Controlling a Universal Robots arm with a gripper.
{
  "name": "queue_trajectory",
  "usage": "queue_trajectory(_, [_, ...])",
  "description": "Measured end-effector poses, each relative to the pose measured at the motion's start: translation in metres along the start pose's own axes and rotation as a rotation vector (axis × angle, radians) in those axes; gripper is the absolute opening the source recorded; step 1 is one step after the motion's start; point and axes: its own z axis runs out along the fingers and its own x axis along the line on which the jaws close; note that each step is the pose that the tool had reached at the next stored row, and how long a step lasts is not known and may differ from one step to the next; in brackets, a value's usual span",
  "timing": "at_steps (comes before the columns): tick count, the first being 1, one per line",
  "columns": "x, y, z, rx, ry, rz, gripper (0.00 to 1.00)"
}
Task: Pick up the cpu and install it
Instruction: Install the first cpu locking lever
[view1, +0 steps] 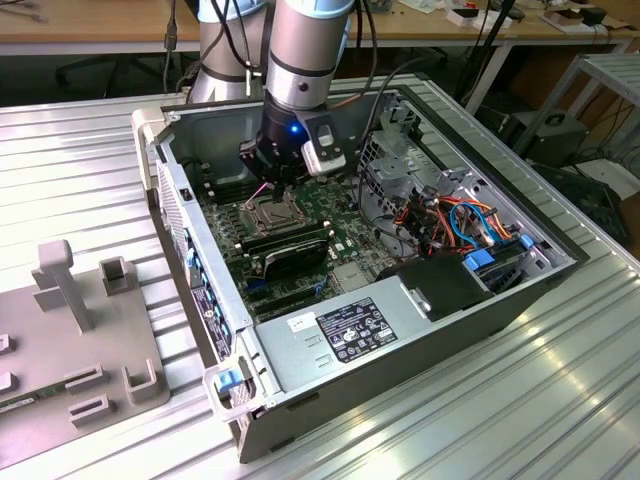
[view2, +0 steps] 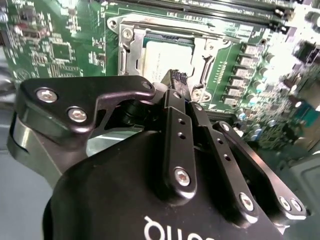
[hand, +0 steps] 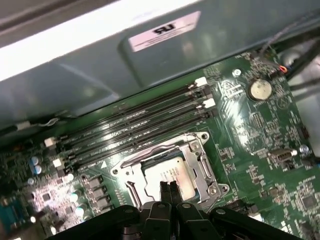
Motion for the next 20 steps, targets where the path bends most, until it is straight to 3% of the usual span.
queue_trajectory(5, [0.0000, 0.0000, 0.0002, 0.0006, 0.0008, -0.095, 0.11])
queue_trajectory(7, [0.0000, 0.0000, 0.0004, 0.0010, 0.0014, -0.159, 0.11])
queue_trajectory(11, [0.0000, 0.0000, 0.0006, 0.0015, 0.0020, -0.239, 0.11])
queue_trajectory(20, [0.0000, 0.0000, 0.0011, 0.0030, 0.0041, -0.468, 0.11])
